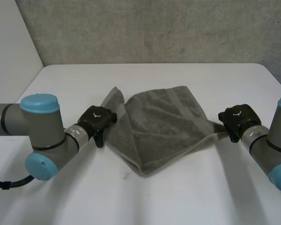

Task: Fold the towel.

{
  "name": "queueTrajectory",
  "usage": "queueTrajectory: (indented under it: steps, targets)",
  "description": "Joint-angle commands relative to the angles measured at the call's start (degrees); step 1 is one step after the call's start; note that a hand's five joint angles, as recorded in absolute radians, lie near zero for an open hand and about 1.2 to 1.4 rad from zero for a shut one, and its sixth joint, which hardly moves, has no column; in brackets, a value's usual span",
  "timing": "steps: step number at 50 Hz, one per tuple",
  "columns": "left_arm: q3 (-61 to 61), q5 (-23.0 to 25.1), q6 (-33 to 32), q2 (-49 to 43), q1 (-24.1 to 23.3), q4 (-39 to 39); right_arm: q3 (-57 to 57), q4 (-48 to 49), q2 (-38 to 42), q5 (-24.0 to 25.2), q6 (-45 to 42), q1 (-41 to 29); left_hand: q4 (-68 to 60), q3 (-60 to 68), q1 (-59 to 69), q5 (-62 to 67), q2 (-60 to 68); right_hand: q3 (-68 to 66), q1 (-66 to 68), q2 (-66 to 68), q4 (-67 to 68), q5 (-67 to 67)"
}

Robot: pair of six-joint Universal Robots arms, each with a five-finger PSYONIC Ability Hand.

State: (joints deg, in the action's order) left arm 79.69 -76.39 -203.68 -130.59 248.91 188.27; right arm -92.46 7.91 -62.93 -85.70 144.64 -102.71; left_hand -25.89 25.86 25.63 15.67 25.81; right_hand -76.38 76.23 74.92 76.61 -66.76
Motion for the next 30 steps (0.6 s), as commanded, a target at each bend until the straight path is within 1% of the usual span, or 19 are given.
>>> queueTrajectory:
  steps: [1,3,7,12,19,26,30]
  targets:
    - [2.58,1.42,-0.05,4.37,1.66,-2.73,0.0,0.0,0.18,0.45,-0.14,-0.03,-0.81,0.83,1.07,1.03,0.89,-3.62,3.77,5.08,3.39,-3.24]
    - [4.85,3.26,-0.14,6.21,2.01,-2.56,0.0,0.0,0.26,0.45,-0.15,-0.03,-0.64,0.67,0.9,0.86,0.72,-3.62,3.77,5.08,3.39,-3.24]
    - [6.53,4.4,-0.22,6.75,2.01,-2.3,0.0,0.0,0.7,0.45,-0.23,-0.12,-0.64,0.67,0.9,0.86,0.72,-3.62,3.77,5.08,3.39,-3.24]
    - [6.44,4.5,-0.31,5.87,1.84,-2.03,0.0,0.0,0.88,0.45,-0.23,-0.21,-0.98,1.0,1.24,1.2,1.05,-3.62,3.77,5.08,3.39,-3.24]
    - [4.16,4.32,-0.4,1.66,1.14,-1.15,0.0,0.0,0.88,0.45,-0.23,-0.21,-2.49,2.52,2.75,2.71,2.57,-3.62,3.77,5.08,3.39,-3.24]
    - [1.96,4.32,-0.22,-0.28,0.96,-1.06,0.0,0.0,0.97,0.54,-0.32,-0.21,-3.33,3.36,3.6,3.55,3.41,-3.62,3.77,5.08,3.39,-3.24]
    - [-0.31,4.23,0.04,-1.34,0.87,-1.06,0.0,0.0,1.06,0.54,-0.32,-0.21,-6.51,6.54,6.78,6.74,6.59,-3.62,3.77,5.08,3.39,-3.24]
